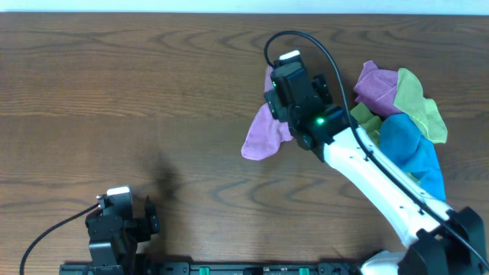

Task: Fold the cloth
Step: 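Pull the purple cloth left out of the pile with the right gripper, then drag the purple cloth further left across the table with the right gripper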

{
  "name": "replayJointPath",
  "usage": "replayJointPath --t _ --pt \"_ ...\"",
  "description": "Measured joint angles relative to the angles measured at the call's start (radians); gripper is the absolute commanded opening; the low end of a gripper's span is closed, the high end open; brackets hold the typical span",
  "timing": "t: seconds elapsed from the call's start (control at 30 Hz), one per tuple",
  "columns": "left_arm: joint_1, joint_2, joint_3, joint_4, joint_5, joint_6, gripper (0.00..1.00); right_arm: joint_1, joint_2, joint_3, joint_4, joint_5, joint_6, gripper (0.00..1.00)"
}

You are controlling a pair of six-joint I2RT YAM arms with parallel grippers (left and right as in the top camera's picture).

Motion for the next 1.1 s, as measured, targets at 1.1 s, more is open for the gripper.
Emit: replayJointPath --t 1.1 --pt "0.000 0.000 0.000 0.000 0.000 0.000 0.95 -0.005 0.114 0.002 -0.233 -0.752 -0.087 0.85"
